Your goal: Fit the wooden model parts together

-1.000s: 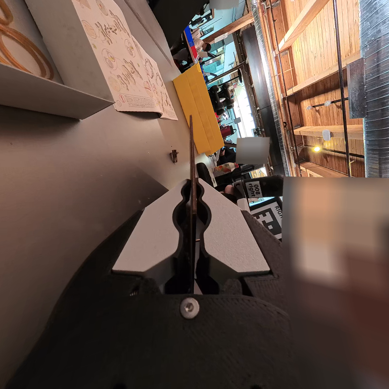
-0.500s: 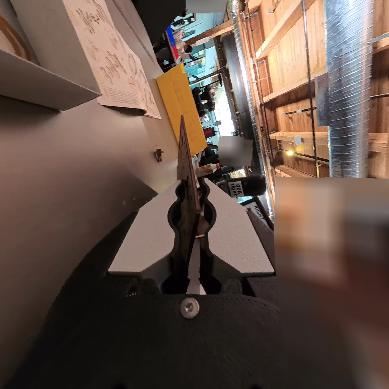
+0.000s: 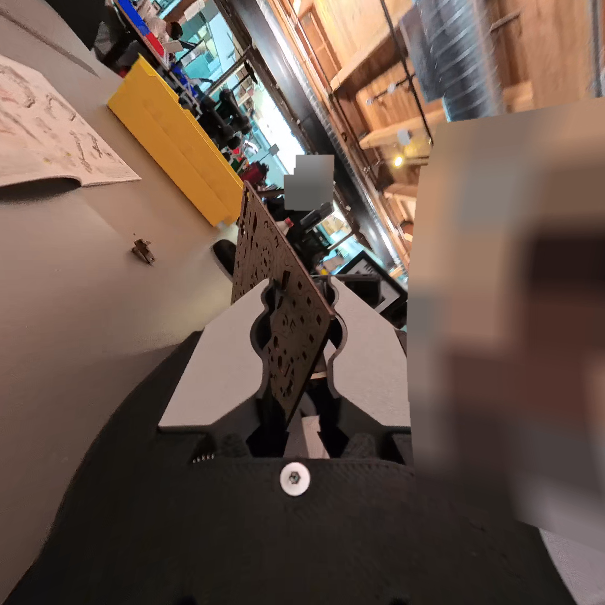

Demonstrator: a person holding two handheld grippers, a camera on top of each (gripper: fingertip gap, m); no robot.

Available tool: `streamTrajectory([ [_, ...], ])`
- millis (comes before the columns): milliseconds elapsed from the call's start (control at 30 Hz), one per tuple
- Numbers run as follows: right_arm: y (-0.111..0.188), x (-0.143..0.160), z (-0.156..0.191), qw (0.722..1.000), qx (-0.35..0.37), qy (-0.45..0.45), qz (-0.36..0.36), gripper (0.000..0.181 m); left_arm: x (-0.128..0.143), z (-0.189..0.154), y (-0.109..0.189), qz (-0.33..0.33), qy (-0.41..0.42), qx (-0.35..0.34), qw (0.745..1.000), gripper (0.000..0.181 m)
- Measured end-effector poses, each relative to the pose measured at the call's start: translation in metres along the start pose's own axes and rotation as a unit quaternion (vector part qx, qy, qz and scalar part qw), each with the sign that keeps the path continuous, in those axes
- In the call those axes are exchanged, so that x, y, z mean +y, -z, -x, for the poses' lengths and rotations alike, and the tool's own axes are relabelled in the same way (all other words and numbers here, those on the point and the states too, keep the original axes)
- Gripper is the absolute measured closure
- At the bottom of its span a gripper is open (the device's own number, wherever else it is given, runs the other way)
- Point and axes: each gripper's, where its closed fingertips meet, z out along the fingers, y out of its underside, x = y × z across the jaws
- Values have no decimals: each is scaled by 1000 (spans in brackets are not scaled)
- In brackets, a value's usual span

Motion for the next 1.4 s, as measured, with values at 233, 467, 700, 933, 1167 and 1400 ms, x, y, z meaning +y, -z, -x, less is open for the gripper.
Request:
streamTrajectory([
  [233, 3, -3, 12, 999, 3, 35, 3, 179, 19, -33, -14, 44, -103, 12, 994, 147],
  [467, 0, 5, 34, 991, -6, 129, 45, 179, 51, -29, -23, 90, -161, -42, 982, 144],
  [700, -7, 16, 49, 982, -28, 169, 78, 179, 74, -9, -27, 124, -170, -114, 971, 163],
  [933, 19, -27, 14, 998, 44, 21, -38, 179, 68, 10, -19, 120, -111, -153, 975, 179],
  [1167, 45, -5, -36, 937, 86, -338, -29, 180, 63, 31, -5, 155, -39, -193, 968, 179],
  [1400, 37, 15, -33, 865, 91, -491, -43, 179, 63, 40, -4, 167, 20, -182, 969, 180],
])
